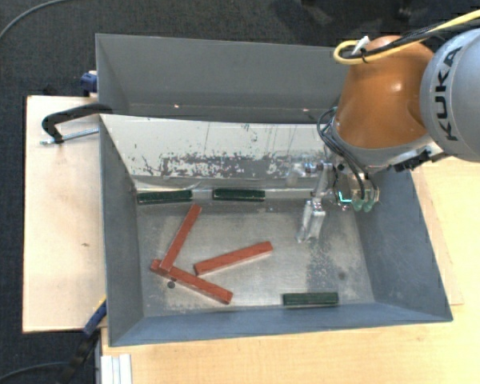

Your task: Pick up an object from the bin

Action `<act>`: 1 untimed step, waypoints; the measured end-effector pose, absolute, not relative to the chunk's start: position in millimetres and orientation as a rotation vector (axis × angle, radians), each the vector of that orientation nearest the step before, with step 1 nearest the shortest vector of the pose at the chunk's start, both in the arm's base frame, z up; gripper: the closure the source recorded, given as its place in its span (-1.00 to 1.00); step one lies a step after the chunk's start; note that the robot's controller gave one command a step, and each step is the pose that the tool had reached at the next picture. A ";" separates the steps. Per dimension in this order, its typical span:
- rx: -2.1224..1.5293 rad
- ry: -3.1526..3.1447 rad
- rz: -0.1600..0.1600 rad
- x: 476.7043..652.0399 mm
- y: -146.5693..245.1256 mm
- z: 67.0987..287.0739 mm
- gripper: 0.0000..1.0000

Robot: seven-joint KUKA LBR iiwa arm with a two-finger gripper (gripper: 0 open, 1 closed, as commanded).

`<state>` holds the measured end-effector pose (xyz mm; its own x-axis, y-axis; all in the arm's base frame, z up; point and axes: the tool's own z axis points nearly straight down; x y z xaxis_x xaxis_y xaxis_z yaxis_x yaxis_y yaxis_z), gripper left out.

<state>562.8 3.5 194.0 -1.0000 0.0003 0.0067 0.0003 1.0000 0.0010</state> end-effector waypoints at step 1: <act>0.069 -3.138 -0.003 582.7 49.0 71.8 -1.00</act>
Offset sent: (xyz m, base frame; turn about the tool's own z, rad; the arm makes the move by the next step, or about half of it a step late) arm 0.0199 0.0432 -0.1195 -0.0421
